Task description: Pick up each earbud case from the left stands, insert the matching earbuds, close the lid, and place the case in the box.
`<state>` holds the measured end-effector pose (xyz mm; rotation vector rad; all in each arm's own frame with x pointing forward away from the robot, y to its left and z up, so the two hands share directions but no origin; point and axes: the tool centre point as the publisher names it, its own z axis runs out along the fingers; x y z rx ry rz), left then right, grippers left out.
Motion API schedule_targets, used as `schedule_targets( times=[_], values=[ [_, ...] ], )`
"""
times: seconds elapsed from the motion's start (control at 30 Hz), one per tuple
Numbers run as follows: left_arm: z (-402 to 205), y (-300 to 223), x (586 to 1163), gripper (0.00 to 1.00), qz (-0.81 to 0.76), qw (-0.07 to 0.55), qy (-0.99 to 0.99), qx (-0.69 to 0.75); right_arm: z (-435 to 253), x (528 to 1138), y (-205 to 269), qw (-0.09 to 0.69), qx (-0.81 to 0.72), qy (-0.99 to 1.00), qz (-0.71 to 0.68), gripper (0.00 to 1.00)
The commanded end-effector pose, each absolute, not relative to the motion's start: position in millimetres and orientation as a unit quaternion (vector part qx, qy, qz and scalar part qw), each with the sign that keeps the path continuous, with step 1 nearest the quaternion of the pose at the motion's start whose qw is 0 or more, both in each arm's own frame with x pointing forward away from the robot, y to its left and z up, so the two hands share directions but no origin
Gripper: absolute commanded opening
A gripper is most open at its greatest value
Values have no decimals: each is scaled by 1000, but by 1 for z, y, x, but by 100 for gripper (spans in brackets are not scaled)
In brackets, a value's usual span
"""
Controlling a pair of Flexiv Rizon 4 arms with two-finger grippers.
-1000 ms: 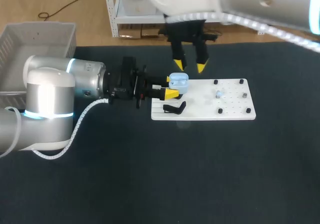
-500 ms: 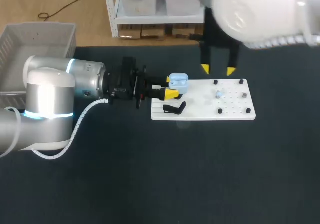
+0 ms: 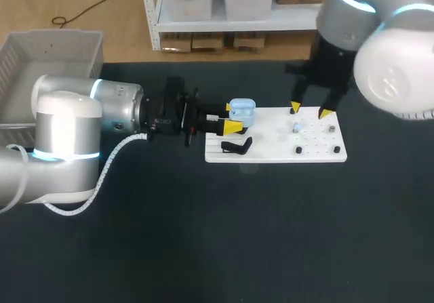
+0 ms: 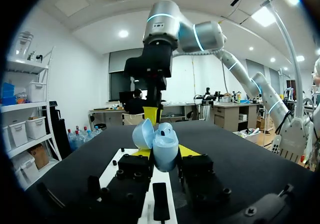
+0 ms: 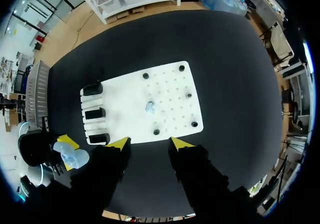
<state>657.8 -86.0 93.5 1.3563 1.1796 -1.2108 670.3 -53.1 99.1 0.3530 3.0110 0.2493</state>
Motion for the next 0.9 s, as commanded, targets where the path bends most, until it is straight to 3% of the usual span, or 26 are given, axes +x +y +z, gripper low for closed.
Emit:
schedule_targets(
  times=[0.03,0.9],
  values=[
    [94,-86,656,0,-492,470,482,552,81,679,-52,57,123,986,94,49],
    [90,-50,651,0,-488,475,486,547,33,705,-44,58,167,983,49,46]
  ],
)
